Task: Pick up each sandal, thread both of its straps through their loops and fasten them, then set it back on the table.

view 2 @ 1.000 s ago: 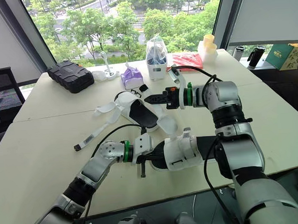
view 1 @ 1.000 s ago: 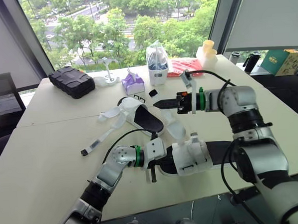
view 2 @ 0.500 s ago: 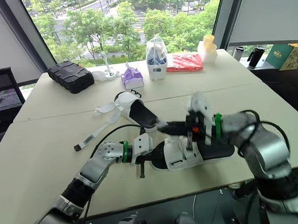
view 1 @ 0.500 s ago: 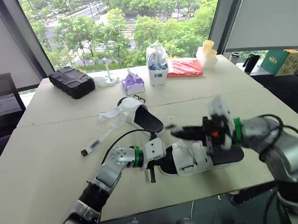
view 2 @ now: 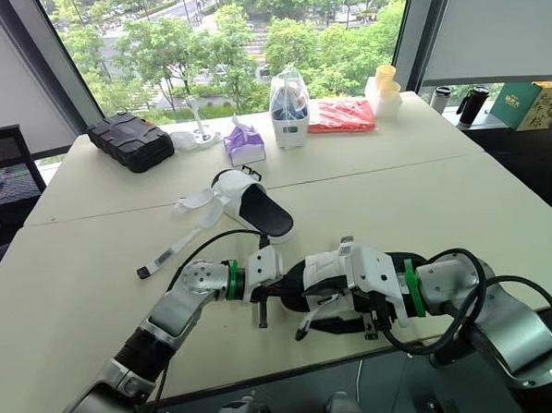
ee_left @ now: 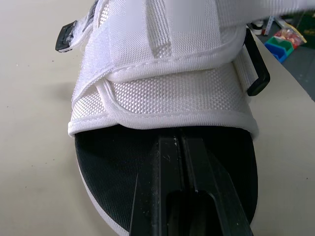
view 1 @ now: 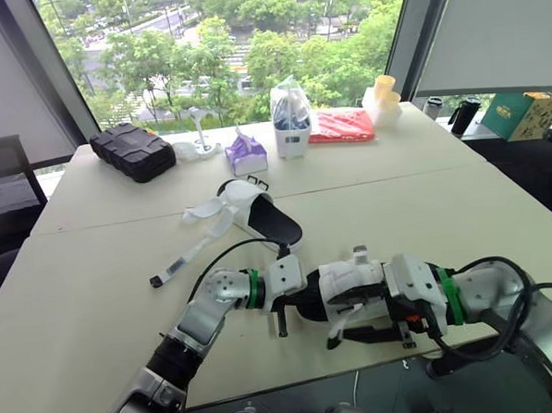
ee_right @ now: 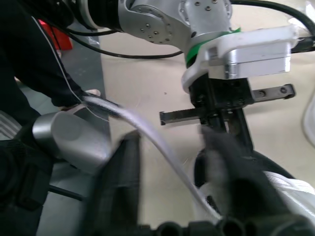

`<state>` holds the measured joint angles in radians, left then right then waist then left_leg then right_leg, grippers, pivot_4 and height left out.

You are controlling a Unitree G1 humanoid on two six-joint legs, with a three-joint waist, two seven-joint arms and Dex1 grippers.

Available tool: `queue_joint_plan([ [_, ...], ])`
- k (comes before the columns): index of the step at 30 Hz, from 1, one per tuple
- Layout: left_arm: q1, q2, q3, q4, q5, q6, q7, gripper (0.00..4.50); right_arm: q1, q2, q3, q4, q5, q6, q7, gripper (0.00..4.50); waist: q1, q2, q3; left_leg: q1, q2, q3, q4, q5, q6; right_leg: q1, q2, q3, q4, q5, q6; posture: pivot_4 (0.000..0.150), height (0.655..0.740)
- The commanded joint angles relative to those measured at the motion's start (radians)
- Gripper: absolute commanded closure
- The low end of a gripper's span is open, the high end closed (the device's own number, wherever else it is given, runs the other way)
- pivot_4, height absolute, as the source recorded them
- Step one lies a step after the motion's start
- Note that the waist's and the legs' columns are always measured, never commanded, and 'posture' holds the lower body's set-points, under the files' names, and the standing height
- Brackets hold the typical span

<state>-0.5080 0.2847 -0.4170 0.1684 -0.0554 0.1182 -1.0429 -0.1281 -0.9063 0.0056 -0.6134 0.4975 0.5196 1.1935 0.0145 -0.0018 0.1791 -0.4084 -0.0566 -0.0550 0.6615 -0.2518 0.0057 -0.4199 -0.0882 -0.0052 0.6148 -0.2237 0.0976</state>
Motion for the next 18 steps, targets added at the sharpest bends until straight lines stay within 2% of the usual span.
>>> queue_joint_plan([
  [1,0.014,0.015,-0.016,0.025,0.019,0.012,-0.007,4.50,0.023,-0.059,-0.052,-0.054,0.059,0.014,0.043,0.09,0.000,0.000,0.000,0.000,0.000,0.000,0.000,0.000,0.000,0.000,0.000,0.000,0.000,0.000,0.000,0.150,0.7400],
  [5,0.012,0.013,-0.016,0.029,0.020,0.009,-0.005,4.50,0.155,-0.196,-0.147,-0.075,0.091,0.032,0.147,0.04,0.005,0.000,0.000,0.000,0.000,0.000,0.000,0.000,0.000,0.000,-0.001,0.000,0.000,0.000,0.000,0.150,0.7400],
  [9,0.012,0.012,-0.016,0.030,0.019,0.007,-0.005,4.50,0.208,-0.243,-0.201,-0.042,0.111,0.084,0.130,0.04,0.001,-0.001,0.000,0.001,0.000,0.000,0.000,0.000,0.000,0.003,-0.001,0.000,-0.001,-0.001,-0.001,0.150,0.7400],
  [13,0.013,0.011,-0.018,0.030,0.019,0.008,-0.005,4.50,0.130,-0.175,-0.181,-0.018,0.094,0.037,0.056,0.04,0.000,-0.002,0.000,0.003,0.000,-0.001,0.001,0.000,0.000,0.005,-0.002,0.000,-0.002,-0.001,-0.001,0.150,0.7400],
  [18,0.013,0.010,-0.018,0.030,0.019,0.008,-0.005,4.50,-0.039,-0.135,-0.142,0.013,0.160,0.127,-0.008,0.04,0.001,-0.002,0.000,0.003,0.000,-0.001,0.001,0.000,0.000,0.005,-0.002,-0.001,-0.002,-0.001,-0.001,0.150,0.7400],
])
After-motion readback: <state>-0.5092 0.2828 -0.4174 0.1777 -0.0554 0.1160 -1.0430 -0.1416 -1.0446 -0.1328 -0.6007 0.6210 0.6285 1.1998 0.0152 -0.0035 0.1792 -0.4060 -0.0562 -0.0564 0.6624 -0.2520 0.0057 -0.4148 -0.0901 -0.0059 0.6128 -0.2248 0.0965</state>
